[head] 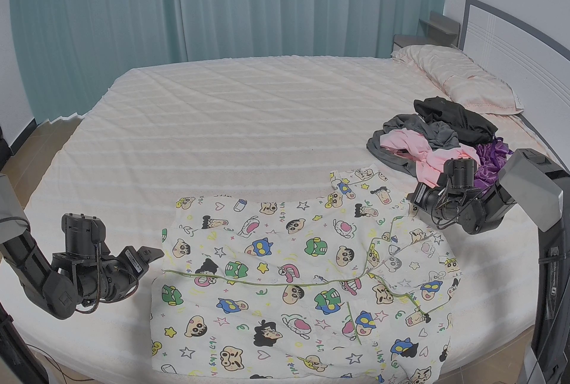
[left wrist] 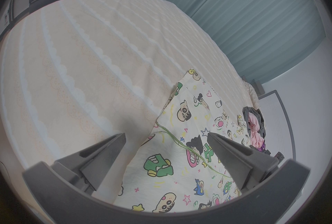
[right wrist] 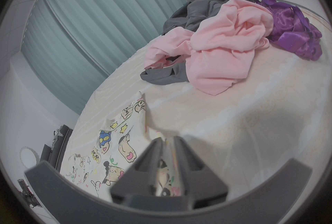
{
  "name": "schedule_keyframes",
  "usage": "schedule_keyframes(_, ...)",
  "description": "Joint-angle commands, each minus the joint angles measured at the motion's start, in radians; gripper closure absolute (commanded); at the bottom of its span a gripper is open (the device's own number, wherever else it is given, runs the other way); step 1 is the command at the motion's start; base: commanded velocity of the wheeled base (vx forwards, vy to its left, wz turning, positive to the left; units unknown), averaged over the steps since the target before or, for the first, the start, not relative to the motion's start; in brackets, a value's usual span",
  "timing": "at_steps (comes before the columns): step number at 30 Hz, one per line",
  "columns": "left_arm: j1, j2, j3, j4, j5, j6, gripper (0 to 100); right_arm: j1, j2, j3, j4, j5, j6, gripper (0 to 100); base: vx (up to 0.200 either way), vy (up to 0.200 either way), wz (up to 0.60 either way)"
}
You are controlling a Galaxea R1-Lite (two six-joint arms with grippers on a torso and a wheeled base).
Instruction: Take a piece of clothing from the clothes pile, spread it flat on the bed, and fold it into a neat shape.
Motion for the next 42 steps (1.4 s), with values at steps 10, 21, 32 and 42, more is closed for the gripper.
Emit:
schedule_keyframes(10,0.005,-0.023,-0.025,-0.001,0.000,0.004,0,-0.021,-0.071,0.044,-0.001,-0.019,0.017,0,0.000,0.000,0.00)
schedule_keyframes(21,0.020,0.077,-0.373,0.158,-0.020,0.085,0,-0.021,-0.250,0.328,-0.027,-0.021,0.021,0,0.000,0.000,0.00)
schedule_keyframes(32,0.095,0.267,-0.758,0.387,-0.288,0.161,0,-0.007,-0.312,0.547,-0.213,-0.021,0.090,0,0.000,0.000,0.00)
schedule_keyframes(42,0.106,0.476,-1.095,0.598,-0.285,0.168,0,-0.012,-0.307,0.563,-0.213,-0.019,0.090,0,0.000,0.000,0.00)
